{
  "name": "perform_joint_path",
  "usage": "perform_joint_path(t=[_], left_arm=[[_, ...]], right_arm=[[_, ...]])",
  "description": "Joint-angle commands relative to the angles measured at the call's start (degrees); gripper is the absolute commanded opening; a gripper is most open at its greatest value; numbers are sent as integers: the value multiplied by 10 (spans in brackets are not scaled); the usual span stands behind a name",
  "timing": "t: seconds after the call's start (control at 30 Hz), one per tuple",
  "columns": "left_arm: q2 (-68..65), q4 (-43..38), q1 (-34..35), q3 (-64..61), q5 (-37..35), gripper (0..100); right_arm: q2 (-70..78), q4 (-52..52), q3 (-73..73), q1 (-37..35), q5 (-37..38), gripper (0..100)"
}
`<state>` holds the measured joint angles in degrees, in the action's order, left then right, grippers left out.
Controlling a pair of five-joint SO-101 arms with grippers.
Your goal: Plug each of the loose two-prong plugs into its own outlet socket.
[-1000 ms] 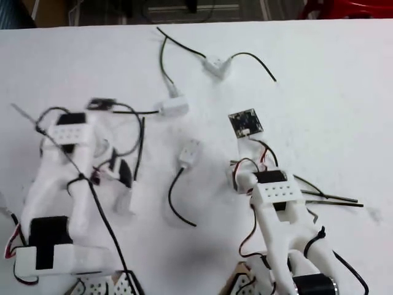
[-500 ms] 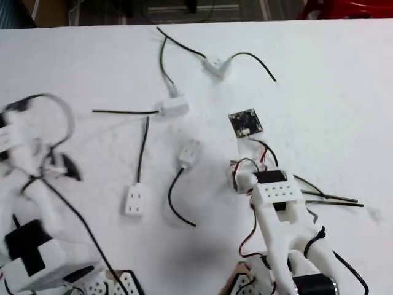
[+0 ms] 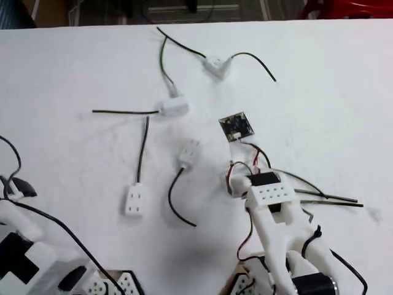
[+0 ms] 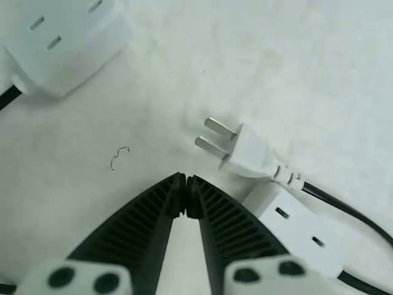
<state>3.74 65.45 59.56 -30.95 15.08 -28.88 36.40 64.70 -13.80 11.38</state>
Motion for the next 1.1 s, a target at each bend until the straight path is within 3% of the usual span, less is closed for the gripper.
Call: perform_joint_path(t=[0.0, 0.4, 0.77, 1.07], left_arm=[[-6, -40, 6, -10, 5, 275], [-263, -34, 48, 185, 21, 275], [-266, -94, 50, 180, 71, 274], [-240, -148, 49, 146, 69, 274]], right_arm=[[-20, -3, 2, -3, -1, 24], [-20, -6, 5, -3, -1, 24], [-20, -7, 5, -4, -1, 24], [-20, -18, 6, -4, -1, 24]])
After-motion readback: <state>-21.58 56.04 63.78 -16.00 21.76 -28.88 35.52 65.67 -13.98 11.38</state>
